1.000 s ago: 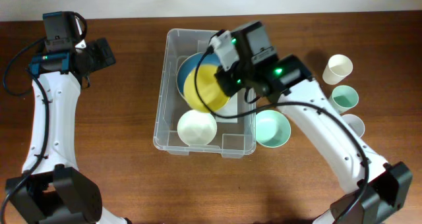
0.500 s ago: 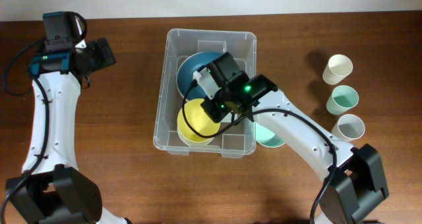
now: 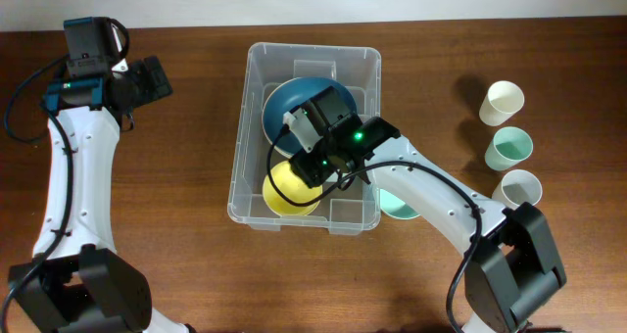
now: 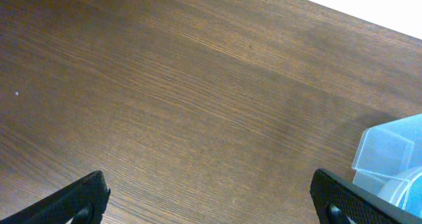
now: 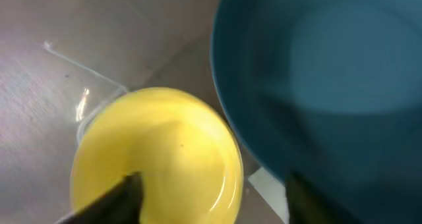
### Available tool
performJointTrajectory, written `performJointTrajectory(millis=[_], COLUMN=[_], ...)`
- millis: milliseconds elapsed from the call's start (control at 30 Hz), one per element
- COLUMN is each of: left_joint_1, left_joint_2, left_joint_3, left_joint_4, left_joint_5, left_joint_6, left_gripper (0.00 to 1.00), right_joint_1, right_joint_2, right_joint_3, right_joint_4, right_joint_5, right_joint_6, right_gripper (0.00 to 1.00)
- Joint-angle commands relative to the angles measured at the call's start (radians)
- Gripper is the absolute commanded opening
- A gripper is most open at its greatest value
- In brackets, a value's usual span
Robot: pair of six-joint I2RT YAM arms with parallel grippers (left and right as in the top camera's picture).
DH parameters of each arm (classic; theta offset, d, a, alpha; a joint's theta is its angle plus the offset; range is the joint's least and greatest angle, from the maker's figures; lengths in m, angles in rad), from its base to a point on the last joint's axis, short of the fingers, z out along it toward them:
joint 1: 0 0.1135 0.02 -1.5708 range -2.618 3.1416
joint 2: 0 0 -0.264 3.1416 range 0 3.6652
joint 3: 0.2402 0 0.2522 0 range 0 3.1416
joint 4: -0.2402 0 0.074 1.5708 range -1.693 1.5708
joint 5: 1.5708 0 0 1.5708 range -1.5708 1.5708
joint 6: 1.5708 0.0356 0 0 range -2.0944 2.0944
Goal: Pack container
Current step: 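Lift the yellow bowl and lower it into the container, then open the right gripper and retract it to the right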
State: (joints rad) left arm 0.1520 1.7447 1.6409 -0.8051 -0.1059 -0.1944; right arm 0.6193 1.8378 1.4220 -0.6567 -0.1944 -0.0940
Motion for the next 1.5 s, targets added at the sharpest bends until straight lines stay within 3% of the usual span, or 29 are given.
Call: performJointTrajectory(millis=[0, 300, 667, 800, 1067, 1200, 1467], left_joint_1=[0.002, 0.002, 0.002, 0.002, 0.002, 0.002, 0.002], left_joint_2=[-0.012, -0.012, -0.012, -0.011, -0.011, -0.012, -0.011], left_joint_3=[0.016, 0.016, 0.016, 0.016, 0.016, 0.016, 0.016], left_joint_4=[0.0, 0.0, 0.0, 0.0, 0.0, 0.0, 0.0], left_joint_5=[-0.004, -0.004, -0.004, -0.004, -0.004, -0.004, -0.004], left_joint_6=[0.002, 0.002, 0.002, 0.002, 0.002, 0.002, 0.002], left_gripper=[1.0, 1.0, 1.0, 1.0, 1.0, 1.0, 1.0], right_joint_1=[0.008, -0.095, -0.505, -0.537, -0.535, -0.535, -0.534], right_joint_2=[0.007, -0.101, -0.268, -0.261, -0.261, -0.261, -0.261], right_joint_3=[0.005, 0.187, 0.198, 0.198, 0.198, 0.198, 0.198], right_joint_4=[0.018, -0.246, -0.555, -0.628, -0.732, -0.74, -0.756], right_joint_5=[-0.016, -0.008, 0.19, 0.297, 0.56, 0.581, 0.704], right_joint_6=[0.006, 0.103, 0.336, 0.38, 0.605, 0.635, 0.736], right_gripper=[0.7, 0.72, 0.76, 0.83, 0.85, 0.98, 0.99])
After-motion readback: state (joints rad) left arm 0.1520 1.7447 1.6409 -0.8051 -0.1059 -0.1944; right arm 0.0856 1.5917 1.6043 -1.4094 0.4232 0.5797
